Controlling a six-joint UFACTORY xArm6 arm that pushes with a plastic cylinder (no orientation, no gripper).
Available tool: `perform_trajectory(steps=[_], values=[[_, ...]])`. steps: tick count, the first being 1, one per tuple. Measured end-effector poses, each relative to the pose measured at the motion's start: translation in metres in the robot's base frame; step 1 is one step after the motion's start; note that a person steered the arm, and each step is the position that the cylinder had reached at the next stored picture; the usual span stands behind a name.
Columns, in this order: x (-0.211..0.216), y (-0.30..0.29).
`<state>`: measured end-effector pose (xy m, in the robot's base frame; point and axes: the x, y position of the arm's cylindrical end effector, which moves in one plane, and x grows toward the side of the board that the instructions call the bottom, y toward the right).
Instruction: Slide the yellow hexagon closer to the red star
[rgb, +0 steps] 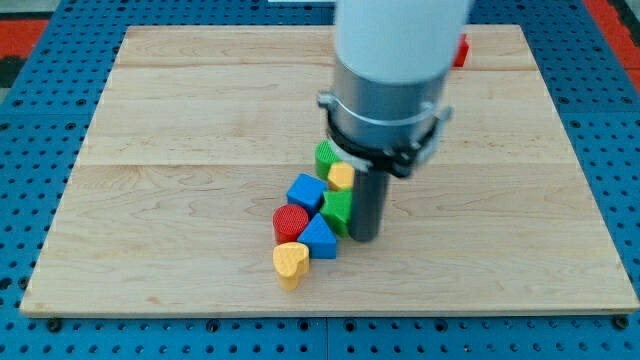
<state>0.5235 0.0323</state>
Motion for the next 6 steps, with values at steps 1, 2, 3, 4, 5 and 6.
perform_trajectory(steps=[1,2,3,4,5,6], values=[[-0.001,-0.015],[-0.031,-0.038],[-0.054,-0.053],[-0.055,0.008],[-0.084,0.049],[-0.122,0.069]])
